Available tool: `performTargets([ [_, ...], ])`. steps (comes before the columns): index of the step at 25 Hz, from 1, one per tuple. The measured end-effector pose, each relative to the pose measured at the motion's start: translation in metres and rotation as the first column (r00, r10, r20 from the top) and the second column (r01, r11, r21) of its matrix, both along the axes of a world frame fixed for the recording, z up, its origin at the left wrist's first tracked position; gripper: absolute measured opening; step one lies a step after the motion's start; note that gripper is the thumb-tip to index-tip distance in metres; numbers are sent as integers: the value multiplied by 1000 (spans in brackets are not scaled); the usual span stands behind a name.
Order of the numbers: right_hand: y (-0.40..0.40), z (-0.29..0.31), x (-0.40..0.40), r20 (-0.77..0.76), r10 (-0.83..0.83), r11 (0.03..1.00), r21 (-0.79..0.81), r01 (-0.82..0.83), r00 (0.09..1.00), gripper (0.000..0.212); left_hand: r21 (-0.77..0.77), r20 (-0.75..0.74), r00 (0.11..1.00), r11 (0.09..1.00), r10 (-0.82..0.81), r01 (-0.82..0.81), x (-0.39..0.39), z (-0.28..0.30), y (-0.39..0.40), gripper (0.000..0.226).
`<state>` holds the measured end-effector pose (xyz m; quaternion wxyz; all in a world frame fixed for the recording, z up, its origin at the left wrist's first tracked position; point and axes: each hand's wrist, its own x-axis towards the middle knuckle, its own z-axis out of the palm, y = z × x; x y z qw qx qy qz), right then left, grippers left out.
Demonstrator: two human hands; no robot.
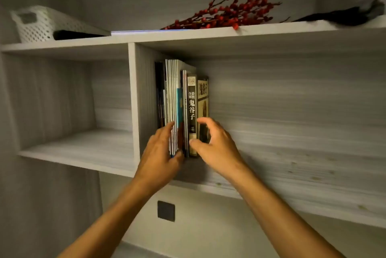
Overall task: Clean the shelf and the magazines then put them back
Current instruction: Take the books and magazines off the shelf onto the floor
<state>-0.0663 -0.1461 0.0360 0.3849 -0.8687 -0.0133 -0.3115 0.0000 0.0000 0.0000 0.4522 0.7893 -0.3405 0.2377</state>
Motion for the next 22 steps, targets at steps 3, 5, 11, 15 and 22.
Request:
performTargets([
  [3,10,15,29,-82,93,970,233,-72,992,78,72,33,999,997,-23,20,20,5,-3,72],
  [5,16,22,49,-79,117,928,363,-81,990,90,61,-6,995,993,-102,102,31,7,-9,74],
  [11,21,21,99,-64,-102,946,302,117,993,107,-112,-43,996,991,-84,79,37,2,-19,88],
  [15,22,18,110,-41,-189,957,216,193,981,107,-1,-24,993,994,-113,113,38,-8,-19,99],
  [22,20,13,114,41,-186,958,231,172,982,104,-151,-84,987,981,-139,125,36,-3,-16,90],
])
